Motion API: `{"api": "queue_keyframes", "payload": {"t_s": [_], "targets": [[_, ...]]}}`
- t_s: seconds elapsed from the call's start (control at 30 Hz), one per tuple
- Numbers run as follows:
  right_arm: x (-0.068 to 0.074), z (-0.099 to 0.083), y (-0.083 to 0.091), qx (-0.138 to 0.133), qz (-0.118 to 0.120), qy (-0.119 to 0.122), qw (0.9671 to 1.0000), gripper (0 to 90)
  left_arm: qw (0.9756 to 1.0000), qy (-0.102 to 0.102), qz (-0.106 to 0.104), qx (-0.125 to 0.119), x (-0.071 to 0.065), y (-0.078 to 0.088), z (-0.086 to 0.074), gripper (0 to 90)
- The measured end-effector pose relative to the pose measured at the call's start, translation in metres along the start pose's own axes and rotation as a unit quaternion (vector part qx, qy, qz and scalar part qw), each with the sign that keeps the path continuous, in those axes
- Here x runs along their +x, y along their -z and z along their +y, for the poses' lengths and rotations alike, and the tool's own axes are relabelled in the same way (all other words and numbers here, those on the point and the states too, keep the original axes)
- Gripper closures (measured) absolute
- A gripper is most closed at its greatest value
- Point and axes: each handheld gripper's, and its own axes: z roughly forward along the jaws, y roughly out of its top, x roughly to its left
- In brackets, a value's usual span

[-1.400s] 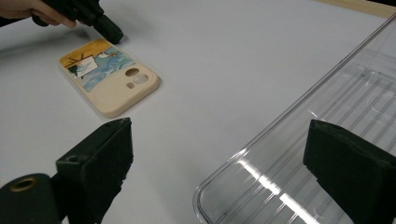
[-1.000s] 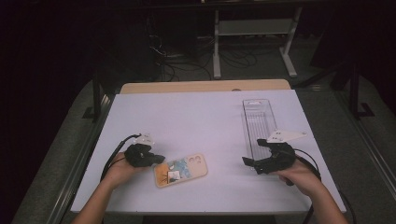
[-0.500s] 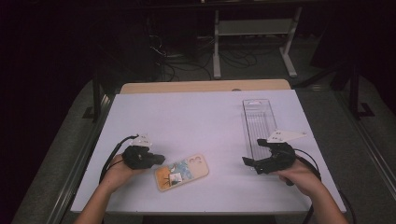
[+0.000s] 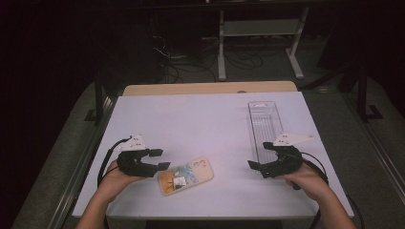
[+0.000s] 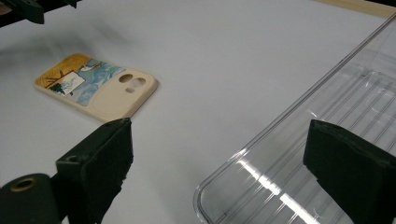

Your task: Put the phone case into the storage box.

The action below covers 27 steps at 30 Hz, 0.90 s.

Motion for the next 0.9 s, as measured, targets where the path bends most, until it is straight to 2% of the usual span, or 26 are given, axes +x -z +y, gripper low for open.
{"api": "queue_keyframes", "payload": {"t_s": [0.17, 0.23, 0.27, 0.33, 0.47, 0.6, 0.7, 0.9], "targets": [[0.0, 0.0, 0.0, 0.001, 0.0, -0.001, 1.0, 7.7, 0.9999, 0.001, 0.001, -0.015, 0.0, 0.003, -0.003, 22.0], [0.0, 0.0, 0.0, 0.001, -0.001, 0.0, 1.0, 7.7, 0.9998, -0.006, -0.003, -0.017, 0.003, 0.005, -0.006, 16.1], [0.0, 0.0, 0.0, 0.0, -0.001, 0.0, 1.0, 7.7, 0.9997, 0.001, -0.01, -0.022, 0.005, 0.005, -0.009, 14.1], [0.0, 0.0, 0.0, 0.0, -0.001, -0.003, 1.0, 7.8, 0.9997, 0.006, -0.008, -0.02, 0.006, 0.006, -0.012, 11.4], [-0.001, 0.0, 0.0, 0.001, -0.001, -0.005, 1.0, 7.8, 0.9995, 0.009, -0.01, -0.03, 0.007, 0.008, -0.014, 0.0], [-0.001, 0.0, 0.0, 0.001, -0.002, -0.006, 1.0, 7.8, 0.9994, 0.009, -0.002, -0.034, 0.004, 0.007, -0.013, 0.0], [-0.001, 0.0, 0.0, 0.001, -0.001, -0.005, 1.0, 7.8, 0.9995, 0.002, -0.007, -0.032, 0.003, 0.006, -0.012, 0.0], [-0.001, 0.0, 0.0, 0.0, -0.001, -0.005, 1.0, 7.8, 0.9994, 0.007, -0.01, -0.032, 0.003, 0.005, -0.011, 0.0]]}}
